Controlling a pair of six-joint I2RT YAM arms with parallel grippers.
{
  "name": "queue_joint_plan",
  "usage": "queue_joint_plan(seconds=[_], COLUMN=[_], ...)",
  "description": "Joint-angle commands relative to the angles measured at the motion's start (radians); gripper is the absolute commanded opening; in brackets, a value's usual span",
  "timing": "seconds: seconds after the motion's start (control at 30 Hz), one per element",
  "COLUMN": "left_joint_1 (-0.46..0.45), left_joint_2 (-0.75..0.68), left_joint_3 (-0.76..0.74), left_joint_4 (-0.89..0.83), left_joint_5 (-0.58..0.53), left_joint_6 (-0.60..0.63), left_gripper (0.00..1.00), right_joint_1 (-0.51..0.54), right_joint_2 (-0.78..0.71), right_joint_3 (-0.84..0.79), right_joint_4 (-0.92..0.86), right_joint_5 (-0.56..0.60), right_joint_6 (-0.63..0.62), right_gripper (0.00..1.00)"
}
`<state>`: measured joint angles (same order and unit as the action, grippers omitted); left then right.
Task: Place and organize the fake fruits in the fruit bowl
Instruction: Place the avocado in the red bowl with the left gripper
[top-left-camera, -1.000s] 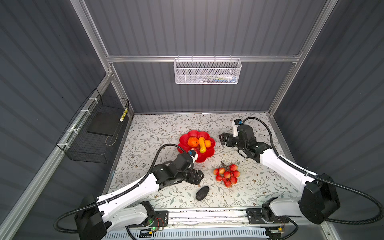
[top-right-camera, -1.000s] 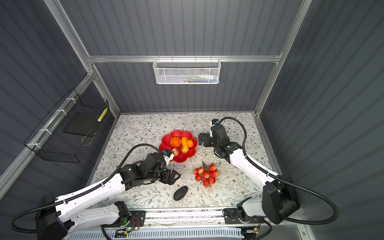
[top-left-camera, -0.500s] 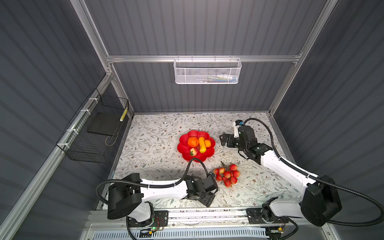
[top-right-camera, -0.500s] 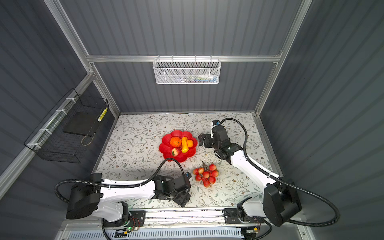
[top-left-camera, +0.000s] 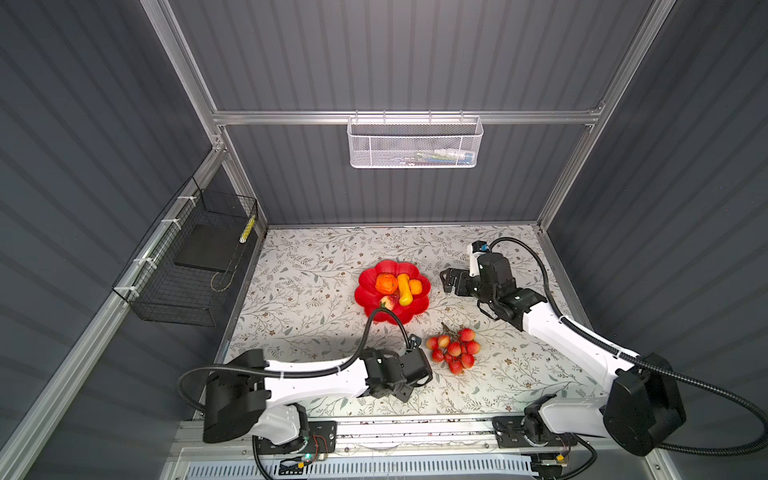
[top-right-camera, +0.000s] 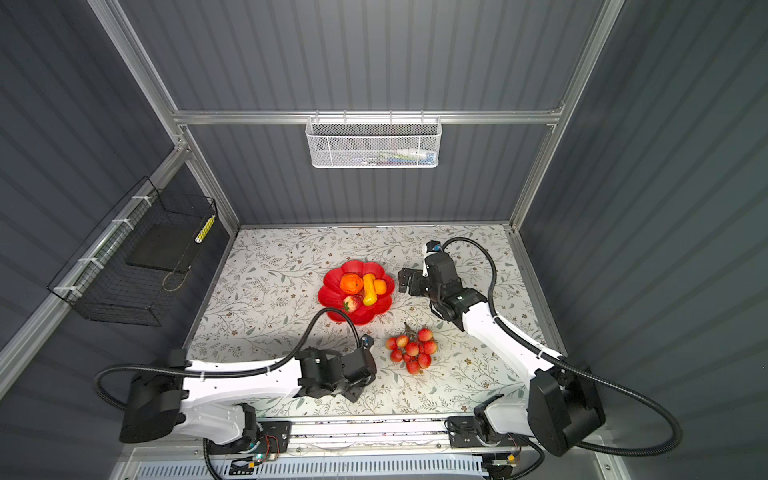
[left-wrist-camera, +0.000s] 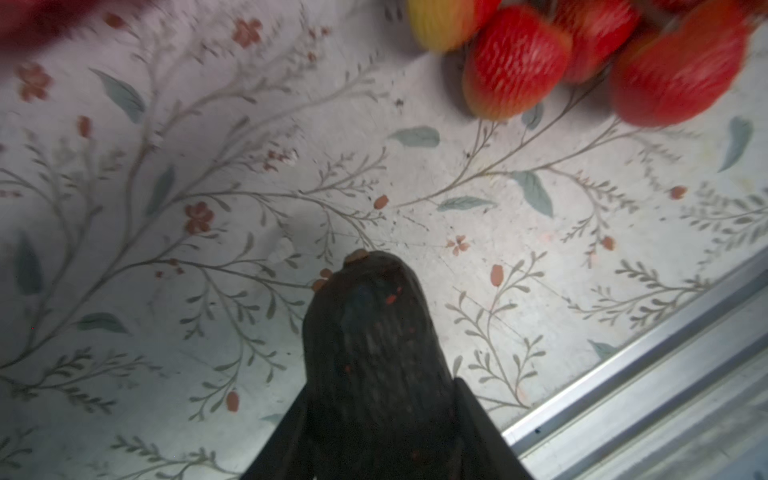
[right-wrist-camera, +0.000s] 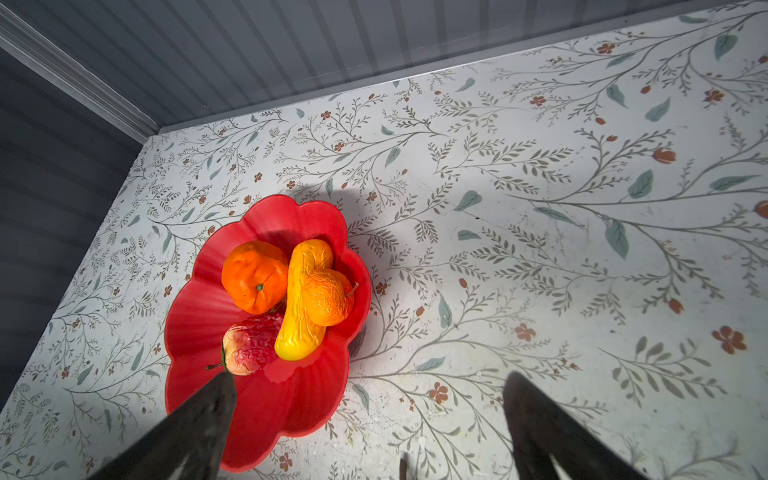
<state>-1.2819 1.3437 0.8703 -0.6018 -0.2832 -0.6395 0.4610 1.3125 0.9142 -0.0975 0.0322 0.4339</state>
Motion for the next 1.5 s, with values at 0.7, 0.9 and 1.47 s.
queue_joint_plan(seconds=[0.7,0.9,1.47], left_joint_1=[0.728,0.745,0.748], left_joint_2=[0.251,0.397,0.338], left_joint_3=[0.351,0.398,0.388], left_joint_4=[0.198,0.206,0.253], left_joint_5=[0.158,0.159,0.115], left_joint_6=[0.368,0.338,0.281], left_gripper=[0.44,0.44,0.87], right_joint_1=[-0.014,-0.019,-0.021], right_joint_2=[-0.13,-0.164,-0.176], right_joint_3=[-0.073,-0.081,-0.046], right_joint_4=[-0.049,-0.077,-0.266], right_joint_5=[0.013,0.031,-0.007], right_joint_6=[-0.013,-0.033,-0.048], right_gripper=[0.99,0.99,0.99])
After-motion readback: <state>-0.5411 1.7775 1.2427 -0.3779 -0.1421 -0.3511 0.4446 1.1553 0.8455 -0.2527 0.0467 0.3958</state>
